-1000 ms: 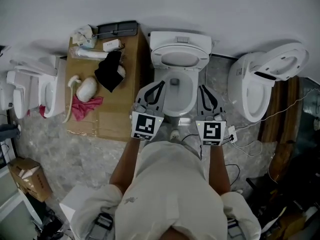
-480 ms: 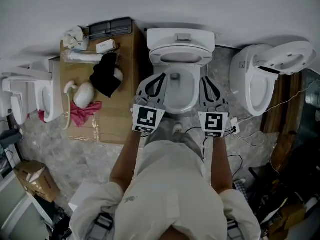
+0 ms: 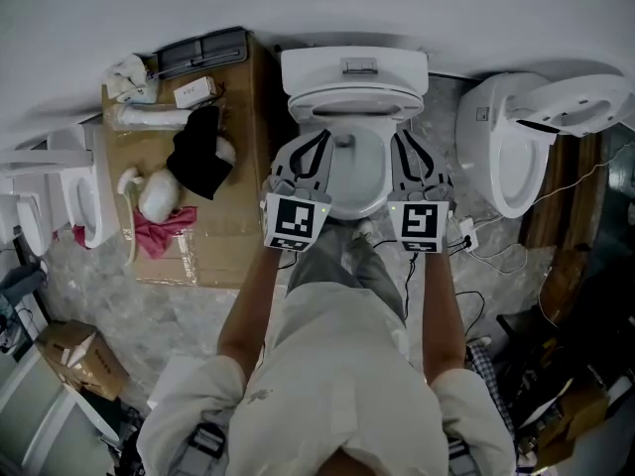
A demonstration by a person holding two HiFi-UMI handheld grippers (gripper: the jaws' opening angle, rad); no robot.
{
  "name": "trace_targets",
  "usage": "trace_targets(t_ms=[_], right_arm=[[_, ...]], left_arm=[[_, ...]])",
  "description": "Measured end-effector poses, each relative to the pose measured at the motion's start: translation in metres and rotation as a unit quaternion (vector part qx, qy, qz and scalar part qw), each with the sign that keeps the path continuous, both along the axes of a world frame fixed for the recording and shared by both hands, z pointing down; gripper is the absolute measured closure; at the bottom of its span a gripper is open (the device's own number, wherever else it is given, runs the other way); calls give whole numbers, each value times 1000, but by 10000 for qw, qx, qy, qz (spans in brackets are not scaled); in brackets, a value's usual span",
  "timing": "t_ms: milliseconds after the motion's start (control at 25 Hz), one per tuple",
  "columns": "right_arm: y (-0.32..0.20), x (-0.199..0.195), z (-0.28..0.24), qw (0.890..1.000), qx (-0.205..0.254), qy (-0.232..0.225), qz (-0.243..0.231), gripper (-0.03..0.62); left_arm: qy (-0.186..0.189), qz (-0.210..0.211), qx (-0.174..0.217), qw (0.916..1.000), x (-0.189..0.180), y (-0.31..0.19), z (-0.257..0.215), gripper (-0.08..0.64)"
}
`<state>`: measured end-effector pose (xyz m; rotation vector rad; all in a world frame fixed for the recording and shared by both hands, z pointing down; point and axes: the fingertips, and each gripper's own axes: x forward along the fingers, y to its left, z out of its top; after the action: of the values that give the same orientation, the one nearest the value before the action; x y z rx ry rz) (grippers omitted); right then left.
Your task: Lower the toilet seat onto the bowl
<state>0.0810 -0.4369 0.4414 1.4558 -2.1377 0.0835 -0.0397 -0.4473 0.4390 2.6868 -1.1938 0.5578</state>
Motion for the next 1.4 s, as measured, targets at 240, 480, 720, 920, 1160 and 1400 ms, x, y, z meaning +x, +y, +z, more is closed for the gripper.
trace_targets(t_ms=[240,480,720,920,1160,1400], right_arm=[[-18,2,23,9999,-98,79,-67,525],[-39,2,45,9997,-215,98,-67,517],[-52,-1,66,9990,-342,247,-137,506],[-60,-4,78,9980,-387,443,-252,490],[-72,-2,93,9960,-453,673,-362,448],[-76,0,110,9943,-535,807,-438,431]], left_arm=[[-98,1,-93,9999,2,-16,22,537],[-166,-32,-185,9997,3,-30,43,525],[-269,-16,-265,9993,7,-41,60,509],[-308,-3,-310,9990,9,-48,70,495],[-352,17,-345,9988,12,-55,78,479],[-388,-1,-376,9985,15,-56,85,463]])
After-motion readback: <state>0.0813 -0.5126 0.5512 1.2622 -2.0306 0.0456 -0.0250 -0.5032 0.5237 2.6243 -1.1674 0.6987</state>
